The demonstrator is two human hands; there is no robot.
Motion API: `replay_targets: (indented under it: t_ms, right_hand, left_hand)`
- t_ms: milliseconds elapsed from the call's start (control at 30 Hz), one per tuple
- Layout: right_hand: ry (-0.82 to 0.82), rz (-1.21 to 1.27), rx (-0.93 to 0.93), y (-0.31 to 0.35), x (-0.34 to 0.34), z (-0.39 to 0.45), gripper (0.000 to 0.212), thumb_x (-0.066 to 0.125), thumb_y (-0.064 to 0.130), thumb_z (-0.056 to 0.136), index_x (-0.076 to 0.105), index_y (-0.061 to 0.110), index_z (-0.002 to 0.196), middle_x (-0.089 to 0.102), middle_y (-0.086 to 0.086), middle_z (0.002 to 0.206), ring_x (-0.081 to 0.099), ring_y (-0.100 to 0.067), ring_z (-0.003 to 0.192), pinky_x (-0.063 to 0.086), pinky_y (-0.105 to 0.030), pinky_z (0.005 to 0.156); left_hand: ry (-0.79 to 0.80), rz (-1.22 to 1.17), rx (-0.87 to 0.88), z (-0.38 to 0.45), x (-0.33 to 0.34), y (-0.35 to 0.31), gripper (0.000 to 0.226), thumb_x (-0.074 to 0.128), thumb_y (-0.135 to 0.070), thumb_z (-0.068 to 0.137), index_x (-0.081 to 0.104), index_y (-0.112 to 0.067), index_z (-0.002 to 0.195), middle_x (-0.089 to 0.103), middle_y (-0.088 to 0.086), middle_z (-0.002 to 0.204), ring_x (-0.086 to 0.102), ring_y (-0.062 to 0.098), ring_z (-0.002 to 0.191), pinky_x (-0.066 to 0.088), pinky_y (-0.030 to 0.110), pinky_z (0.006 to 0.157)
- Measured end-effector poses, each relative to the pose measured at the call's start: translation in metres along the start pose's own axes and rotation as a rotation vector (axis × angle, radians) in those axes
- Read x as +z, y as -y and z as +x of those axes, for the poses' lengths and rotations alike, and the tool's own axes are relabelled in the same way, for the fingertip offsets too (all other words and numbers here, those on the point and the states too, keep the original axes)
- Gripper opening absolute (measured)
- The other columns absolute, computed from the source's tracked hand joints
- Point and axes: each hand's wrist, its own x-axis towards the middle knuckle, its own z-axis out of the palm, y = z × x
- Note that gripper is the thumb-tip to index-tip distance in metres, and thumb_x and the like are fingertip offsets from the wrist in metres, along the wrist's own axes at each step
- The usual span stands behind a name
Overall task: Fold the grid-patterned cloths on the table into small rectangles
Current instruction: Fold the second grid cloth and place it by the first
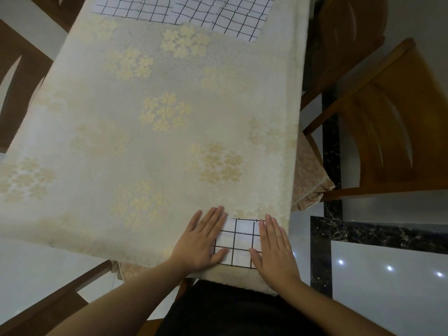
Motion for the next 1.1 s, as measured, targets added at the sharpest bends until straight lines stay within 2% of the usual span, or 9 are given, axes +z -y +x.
replay_targets:
  t_ms: [133, 233, 400, 500, 567, 667, 800, 933, 1100]
  right_hand:
    - [0.078, -0.01, -0.01, -0.003, -0.004, 0.0, 0.074, 0.022, 0.055, 0.099, 0.019, 0.003, 0.152, 0.01, -0.016, 0.161, 0.009, -0.026, 0.149, 0.013, -0.041, 0.117]
    - [0.121, -0.006, -0.029, -0.003, -0.01, 0.0, 0.074, 0.019, 0.056, 0.099, 0.023, 0.003, 0.151, 0.015, -0.017, 0.159, 0.014, -0.027, 0.147, 0.009, -0.039, 0.117]
    - [0.146, -0.014, -0.078, -0.007, -0.026, 0.005, 0.077, 0.018, 0.06, 0.096, 0.029, 0.004, 0.148, 0.027, -0.018, 0.155, 0.021, -0.03, 0.142, 0.007, -0.036, 0.117]
    - [0.236, -0.007, -0.163, -0.016, -0.054, 0.011, 0.076, 0.029, 0.056, 0.096, 0.005, 0.014, 0.155, 0.0, -0.01, 0.162, 0.002, -0.026, 0.148, 0.002, -0.036, 0.118]
    - [0.277, -0.027, -0.206, -0.023, -0.071, 0.015, 0.074, 0.036, 0.05, 0.098, 0.001, 0.017, 0.155, 0.003, -0.008, 0.162, 0.005, -0.025, 0.148, 0.007, -0.038, 0.119]
    - [0.214, -0.092, -0.294, -0.029, -0.092, 0.017, 0.071, 0.042, 0.043, 0.097, 0.009, 0.016, 0.154, 0.023, -0.01, 0.157, 0.021, -0.025, 0.144, 0.019, -0.039, 0.116]
    - [0.228, -0.182, -0.36, -0.018, -0.111, 0.009, 0.053, 0.039, 0.042, 0.098, 0.039, 0.013, 0.142, 0.046, -0.01, 0.139, 0.045, -0.03, 0.123, 0.036, -0.04, 0.101]
    - [0.235, -0.216, -0.444, 0.013, -0.112, -0.008, 0.05, 0.038, 0.044, 0.098, 0.046, 0.014, 0.136, 0.051, -0.01, 0.134, 0.048, -0.03, 0.12, 0.039, -0.041, 0.099]
    - [0.189, -0.321, -0.627, 0.062, -0.102, -0.034, 0.049, 0.037, 0.045, 0.097, 0.046, 0.015, 0.135, 0.053, -0.009, 0.13, 0.049, -0.029, 0.117, 0.038, -0.041, 0.096]
  left_hand:
    - [0.036, 0.013, -0.003, 0.0, 0.0, 0.0, 0.081, 0.028, -0.063, 0.096, 0.01, -0.013, 0.156, 0.006, 0.007, 0.164, 0.004, 0.022, 0.151, 0.01, 0.048, 0.118]
    - [0.082, 0.011, -0.024, 0.001, -0.004, -0.002, 0.081, 0.026, -0.064, 0.096, 0.008, -0.014, 0.156, 0.003, 0.005, 0.164, 0.005, 0.023, 0.151, 0.006, 0.046, 0.118]
    - [0.142, -0.006, -0.159, 0.006, -0.034, -0.02, 0.074, 0.033, -0.054, 0.098, 0.001, -0.022, 0.156, -0.008, -0.003, 0.164, -0.004, 0.015, 0.151, 0.002, 0.043, 0.122]
    - [0.119, -0.063, -0.293, 0.005, -0.055, -0.041, 0.068, 0.034, -0.048, 0.1, 0.007, -0.02, 0.156, 0.005, 0.001, 0.165, 0.004, 0.018, 0.151, 0.004, 0.04, 0.121]
    - [0.065, -0.08, -0.36, -0.001, -0.063, -0.055, 0.066, 0.035, -0.046, 0.101, 0.012, -0.018, 0.156, 0.014, 0.003, 0.163, 0.012, 0.02, 0.15, 0.011, 0.04, 0.12]
    - [0.036, -0.082, -0.405, -0.017, -0.075, -0.072, 0.062, 0.035, -0.046, 0.101, 0.021, -0.018, 0.154, 0.024, 0.003, 0.16, 0.024, 0.02, 0.146, 0.021, 0.039, 0.117]
    - [0.051, -0.091, -0.502, -0.049, -0.085, -0.089, 0.06, 0.036, -0.047, 0.1, 0.029, -0.017, 0.151, 0.031, 0.004, 0.157, 0.034, 0.022, 0.14, 0.032, 0.042, 0.112]
    - [0.024, -0.116, -0.602, -0.097, -0.091, -0.106, 0.056, 0.035, -0.049, 0.1, 0.037, -0.019, 0.147, 0.043, 0.002, 0.148, 0.048, 0.022, 0.128, 0.04, 0.041, 0.105]
    - [-0.068, -0.138, -0.778, -0.164, -0.097, -0.123, 0.052, 0.035, -0.05, 0.098, 0.044, -0.025, 0.143, 0.052, -0.004, 0.142, 0.05, 0.019, 0.127, 0.034, 0.041, 0.109]
